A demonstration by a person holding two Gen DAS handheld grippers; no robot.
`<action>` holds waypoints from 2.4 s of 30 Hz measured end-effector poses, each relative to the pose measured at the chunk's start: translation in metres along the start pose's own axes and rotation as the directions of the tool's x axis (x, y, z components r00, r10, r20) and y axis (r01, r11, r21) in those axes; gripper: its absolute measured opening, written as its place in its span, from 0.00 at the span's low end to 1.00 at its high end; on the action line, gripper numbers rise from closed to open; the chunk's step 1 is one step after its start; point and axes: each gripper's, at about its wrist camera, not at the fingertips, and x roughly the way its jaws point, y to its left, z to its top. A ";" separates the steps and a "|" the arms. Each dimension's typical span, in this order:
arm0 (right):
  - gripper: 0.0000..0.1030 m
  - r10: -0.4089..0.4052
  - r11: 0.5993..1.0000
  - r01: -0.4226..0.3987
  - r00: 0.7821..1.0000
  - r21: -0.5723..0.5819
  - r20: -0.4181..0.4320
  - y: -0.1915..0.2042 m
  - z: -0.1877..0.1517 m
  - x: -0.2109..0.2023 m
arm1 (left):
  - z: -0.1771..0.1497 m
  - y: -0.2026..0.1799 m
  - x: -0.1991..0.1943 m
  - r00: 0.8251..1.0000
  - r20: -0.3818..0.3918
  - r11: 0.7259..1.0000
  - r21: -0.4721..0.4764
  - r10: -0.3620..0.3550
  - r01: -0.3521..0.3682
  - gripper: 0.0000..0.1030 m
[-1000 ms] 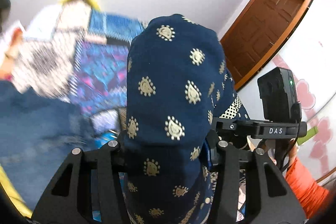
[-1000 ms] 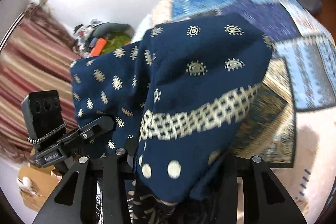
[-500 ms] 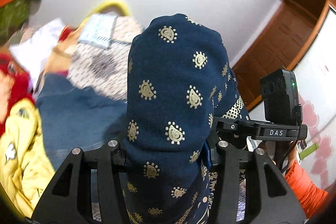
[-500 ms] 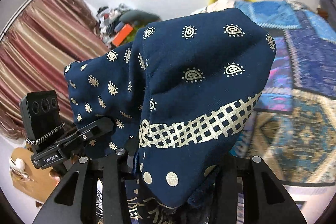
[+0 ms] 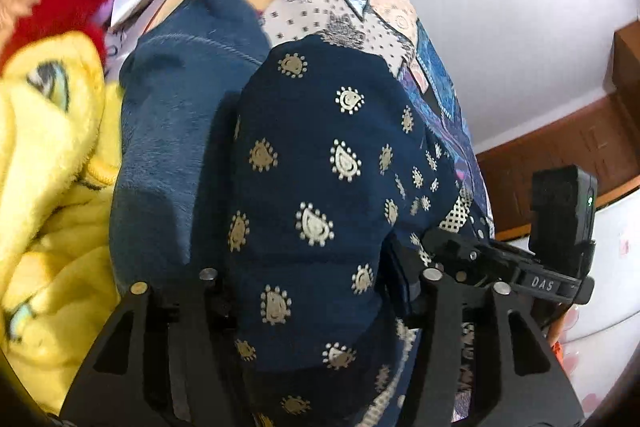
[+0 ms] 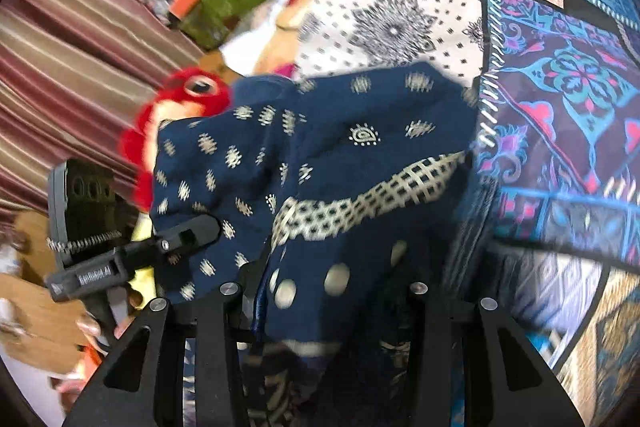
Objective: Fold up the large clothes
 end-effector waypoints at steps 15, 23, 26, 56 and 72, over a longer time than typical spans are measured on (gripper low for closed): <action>0.77 -0.269 0.922 0.275 0.961 -0.272 0.059 0.018 -0.083 -0.039 | -0.089 -0.045 -0.032 0.940 0.098 0.884 0.321 0.326 -0.340 0.93; 0.85 -0.235 0.954 0.246 0.968 -0.170 0.082 -0.018 -0.139 -0.067 | -0.163 -0.035 -0.041 0.926 0.140 0.894 0.242 0.352 -0.376 0.93; 0.85 -0.217 0.969 0.226 0.972 -0.098 0.091 -0.021 -0.154 -0.083 | -0.174 -0.039 -0.048 0.919 0.157 0.896 0.215 0.362 -0.389 0.93; 0.85 0.039 0.914 0.316 0.560 -0.256 0.828 0.202 -0.338 -0.374 | -0.325 -0.273 -0.309 0.554 0.833 0.753 0.353 0.019 -0.556 0.93; 0.91 -0.065 0.913 0.369 0.550 -0.173 0.833 0.200 -0.368 -0.357 | -0.335 -0.254 -0.307 0.571 0.819 0.780 0.328 0.046 -0.533 0.94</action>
